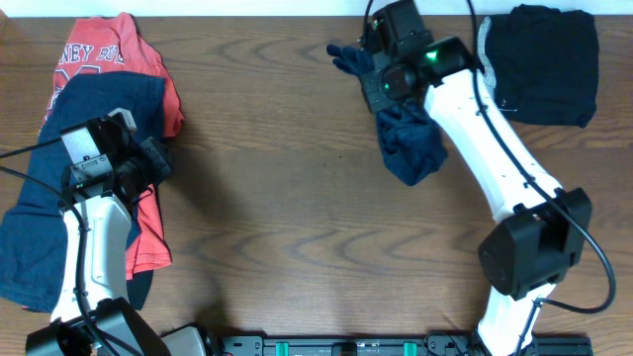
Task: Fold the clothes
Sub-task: 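Carry the folded shorts with the right gripper to the top-right stack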
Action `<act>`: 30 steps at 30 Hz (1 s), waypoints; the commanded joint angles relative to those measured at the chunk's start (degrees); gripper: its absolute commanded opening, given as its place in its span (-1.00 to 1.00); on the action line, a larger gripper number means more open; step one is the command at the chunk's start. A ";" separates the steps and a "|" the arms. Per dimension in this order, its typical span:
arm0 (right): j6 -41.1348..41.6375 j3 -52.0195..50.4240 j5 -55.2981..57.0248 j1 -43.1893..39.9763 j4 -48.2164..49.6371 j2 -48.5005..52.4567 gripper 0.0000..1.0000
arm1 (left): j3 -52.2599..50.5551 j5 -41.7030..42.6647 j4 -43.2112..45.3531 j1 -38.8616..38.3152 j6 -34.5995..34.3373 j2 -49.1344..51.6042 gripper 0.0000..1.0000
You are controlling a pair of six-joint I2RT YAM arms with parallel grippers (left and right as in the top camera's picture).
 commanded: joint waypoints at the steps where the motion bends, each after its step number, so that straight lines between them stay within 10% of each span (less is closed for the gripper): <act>1: -2.73 1.36 -0.15 -2.45 1.14 -3.43 -0.98 | -0.37 -0.70 -0.11 0.15 0.59 0.35 -0.28; 30: -23.04 18.51 27.32 -19.43 7.10 -4.28 -0.98 | -0.37 -0.72 -0.02 0.15 0.59 0.35 -0.28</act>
